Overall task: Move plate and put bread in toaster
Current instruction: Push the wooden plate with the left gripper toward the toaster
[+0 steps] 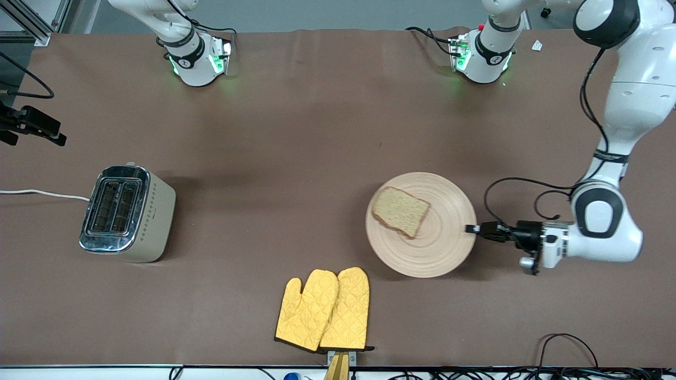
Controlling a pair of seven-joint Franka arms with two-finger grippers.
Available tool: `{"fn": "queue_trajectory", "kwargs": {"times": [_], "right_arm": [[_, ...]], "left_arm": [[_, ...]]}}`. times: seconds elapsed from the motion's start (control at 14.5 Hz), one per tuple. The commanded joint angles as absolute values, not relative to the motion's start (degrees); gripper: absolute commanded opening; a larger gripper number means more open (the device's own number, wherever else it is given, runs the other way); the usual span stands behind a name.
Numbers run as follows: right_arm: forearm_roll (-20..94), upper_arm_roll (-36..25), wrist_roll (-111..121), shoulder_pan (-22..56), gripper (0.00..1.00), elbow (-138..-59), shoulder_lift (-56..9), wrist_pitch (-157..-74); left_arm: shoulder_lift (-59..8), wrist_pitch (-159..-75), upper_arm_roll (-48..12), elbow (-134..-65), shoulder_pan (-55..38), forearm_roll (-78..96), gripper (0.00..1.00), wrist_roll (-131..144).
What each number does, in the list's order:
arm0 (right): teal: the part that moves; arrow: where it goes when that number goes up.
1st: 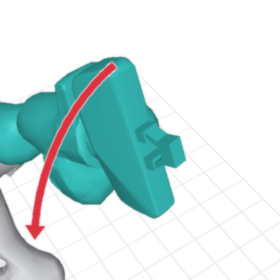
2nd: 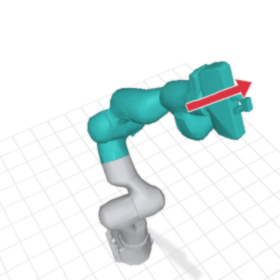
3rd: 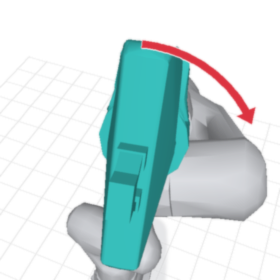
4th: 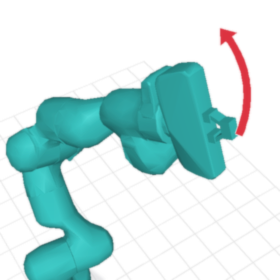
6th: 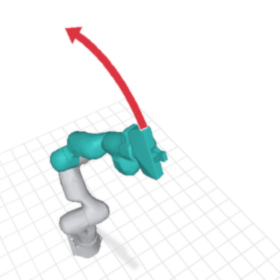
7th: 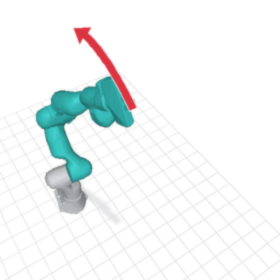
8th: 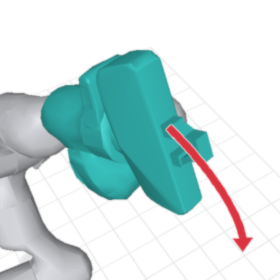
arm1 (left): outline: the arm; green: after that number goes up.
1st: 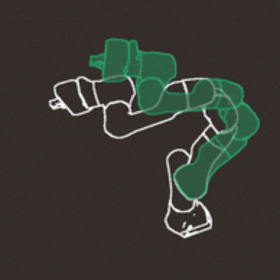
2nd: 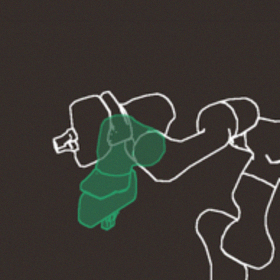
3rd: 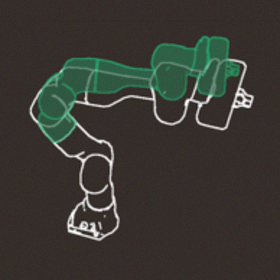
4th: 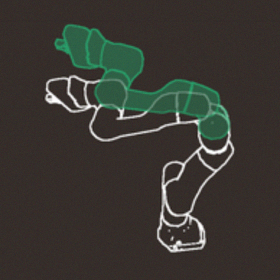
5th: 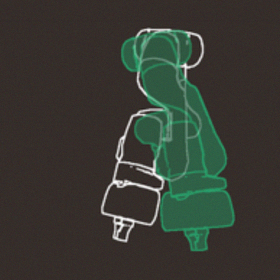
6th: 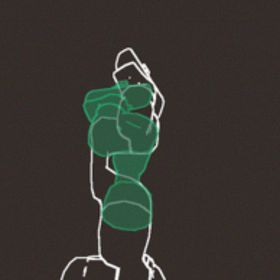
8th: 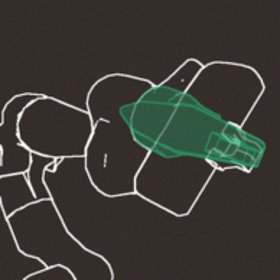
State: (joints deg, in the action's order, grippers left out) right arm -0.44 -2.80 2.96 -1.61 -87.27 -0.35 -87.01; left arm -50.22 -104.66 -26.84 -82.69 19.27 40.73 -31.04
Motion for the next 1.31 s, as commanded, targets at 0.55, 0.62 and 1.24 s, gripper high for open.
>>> {"fn": "queue_trajectory", "kwargs": {"times": [0.55,0.62,1.24], "right_arm": [[-0.1,-3.5,3.3,-4.4,1.00,-88.2,-3.1,-87.0],[-0.1,-3.5,3.3,-4.1,1.00,-88.2,-3.2,-87.2],[-0.1,-3.5,2.7,-3.9,1.00,-90.1,-8.6,-92.5]], "left_arm": [[-54.6,-134.1,-26.8,-78.8,-8.8,64.8,0.00,-26.4],[-55.6,-137.5,-26.8,-77.9,-11.0,67.0,0.00,-26.3],[-62.8,-150.0,-26.8,-73.3,-22.0,72.9,0.01,-26.6]]}}
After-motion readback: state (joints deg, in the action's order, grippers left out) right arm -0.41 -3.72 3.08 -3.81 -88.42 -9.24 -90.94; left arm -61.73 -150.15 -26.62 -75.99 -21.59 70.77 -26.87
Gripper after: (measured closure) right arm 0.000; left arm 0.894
